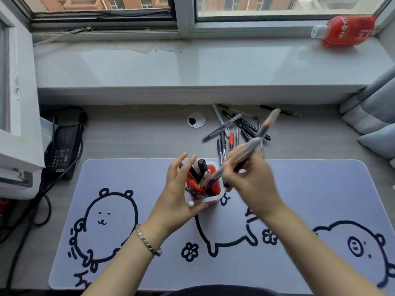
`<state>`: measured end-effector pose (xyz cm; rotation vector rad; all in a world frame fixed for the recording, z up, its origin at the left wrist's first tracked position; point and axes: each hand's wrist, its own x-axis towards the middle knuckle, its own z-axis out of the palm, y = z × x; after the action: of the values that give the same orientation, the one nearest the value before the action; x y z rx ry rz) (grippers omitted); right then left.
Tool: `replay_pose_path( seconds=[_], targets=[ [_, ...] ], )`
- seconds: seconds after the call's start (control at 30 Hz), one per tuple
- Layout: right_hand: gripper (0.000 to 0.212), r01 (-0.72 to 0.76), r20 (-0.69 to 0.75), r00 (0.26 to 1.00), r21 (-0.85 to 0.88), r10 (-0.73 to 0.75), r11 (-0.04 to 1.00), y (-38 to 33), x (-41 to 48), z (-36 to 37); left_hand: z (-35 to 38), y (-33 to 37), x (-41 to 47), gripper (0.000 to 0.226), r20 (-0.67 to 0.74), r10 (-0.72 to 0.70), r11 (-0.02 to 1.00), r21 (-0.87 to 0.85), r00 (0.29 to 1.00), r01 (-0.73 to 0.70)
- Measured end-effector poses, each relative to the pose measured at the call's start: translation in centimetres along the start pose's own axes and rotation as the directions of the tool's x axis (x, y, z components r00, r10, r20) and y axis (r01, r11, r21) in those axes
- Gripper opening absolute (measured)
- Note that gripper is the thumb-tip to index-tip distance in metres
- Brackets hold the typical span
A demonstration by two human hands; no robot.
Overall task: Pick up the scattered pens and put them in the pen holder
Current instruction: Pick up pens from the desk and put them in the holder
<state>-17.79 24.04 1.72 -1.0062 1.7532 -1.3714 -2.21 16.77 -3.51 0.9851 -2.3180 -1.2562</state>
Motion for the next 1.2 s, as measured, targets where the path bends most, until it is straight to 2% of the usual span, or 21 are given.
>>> replay_pose_path(
  seconds=[0.1, 0.17, 0.23, 0.3, 0.4, 0.5, 0.6, 0.67, 0.73, 0.77, 0.8, 0.87, 0.97, 1.07, 1.13, 1.2],
  targets=[
    [0.021, 0.005, -0.002, 1.0, -0.159, -0.005, 0.987, 2.2, -0.5, 2.3, 0.1, -0.2, 0.0, 0.097, 0.007, -0.082, 0.996, -0.046, 0.997, 0.082],
    [0.023, 0.029, -0.058, 0.997, -0.182, -0.041, 0.983, 2.9, -0.7, 2.6, 0.2, -0.4, -0.1, 0.103, 0.027, -0.113, 0.992, -0.049, 0.993, 0.114],
    [0.038, 0.068, -0.119, 0.989, -0.151, -0.086, 0.986, 2.9, -0.7, 2.6, 0.3, -0.2, -0.1, 0.105, 0.046, -0.125, 0.992, -0.019, 0.991, 0.126],
    [0.053, 0.123, -0.148, 0.98, -0.048, -0.129, 0.991, 2.7, -0.6, 2.4, 0.2, 0.2, -0.2, 0.103, 0.058, -0.118, 0.993, 0.009, 0.991, 0.118],
    [0.065, 0.175, -0.17, 0.971, 0.04, -0.166, 0.984, 2.8, -0.4, 2.3, 0.0, 0.6, -0.2, 0.099, 0.071, -0.116, 0.993, 0.003, 0.991, 0.116],
    [0.065, 0.255, -0.215, 0.944, -0.009, -0.251, 0.967, 2.4, 0.2, 1.7, -0.2, 0.7, -0.1, 0.096, 0.079, -0.126, 0.992, -0.005, 0.989, 0.126],
    [0.046, 0.306, -0.194, 0.924, -0.139, -0.329, 0.942, 1.8, 0.2, 0.7, -0.1, 0.5, -0.2, 0.098, 0.076, -0.135, 0.991, -0.017, 0.988, 0.136],
    [0.036, 0.202, -0.211, 0.945, -0.226, -0.25, 0.953, 2.4, -0.3, -0.6, -0.1, 0.4, -0.1, 0.099, 0.083, -0.146, 0.989, -0.017, 0.986, 0.147],
    [0.026, -0.047, -0.164, 0.986, -0.346, -0.011, 0.937, 3.8, -1.0, -2.4, -0.1, 0.4, -0.1, 0.099, 0.085, -0.148, 0.989, -0.015, 0.985, 0.149],
    [0.019, -0.17, -0.096, 0.985, -0.418, 0.143, 0.892, 4.7, -1.5, -3.2, 0.0, 0.4, -0.1, 0.099, 0.081, -0.148, 0.989, -0.015, 0.986, 0.15],
    [0.015, -0.264, -0.025, 0.957, -0.487, 0.289, 0.833, 5.7, -2.1, -3.7, 0.0, 0.5, -0.1, 0.099, 0.075, -0.149, 0.989, -0.016, 0.986, 0.15],
    [0.022, -0.312, 0.084, 0.887, -0.615, 0.454, 0.725, 7.5, -3.4, -3.5, 0.1, 0.5, -0.2, 0.098, 0.065, -0.145, 0.989, -0.014, 0.987, 0.147],
    [0.034, -0.253, 0.16, 0.833, -0.742, 0.53, 0.621, 9.1, -4.7, -1.6, 0.1, 0.4, -0.1, 0.099, 0.066, -0.145, 0.989, -0.007, 0.987, 0.146],
    [0.026, -0.16, 0.194, 0.848, -0.793, 0.493, 0.588, 9.9, -5.0, -0.4, 0.0, 0.4, -0.1, 0.099, 0.077, -0.155, 0.988, -0.005, 0.985, 0.155],
    [0.024, -0.183, 0.192, 0.869, -0.732, 0.456, 0.657, 9.8, -4.6, -0.6, 0.0, 0.5, 0.0, 0.099, 0.077, -0.152, 0.988, -0.003, 0.985, 0.152],
    [0.022, -0.264, 0.085, 0.914, -0.617, 0.397, 0.741, 9.5, -3.6, -1.4, -0.1, 0.6, 0.0, 0.099, 0.077, -0.15, 0.989, -0.001, 0.986, 0.15]
  ],
)
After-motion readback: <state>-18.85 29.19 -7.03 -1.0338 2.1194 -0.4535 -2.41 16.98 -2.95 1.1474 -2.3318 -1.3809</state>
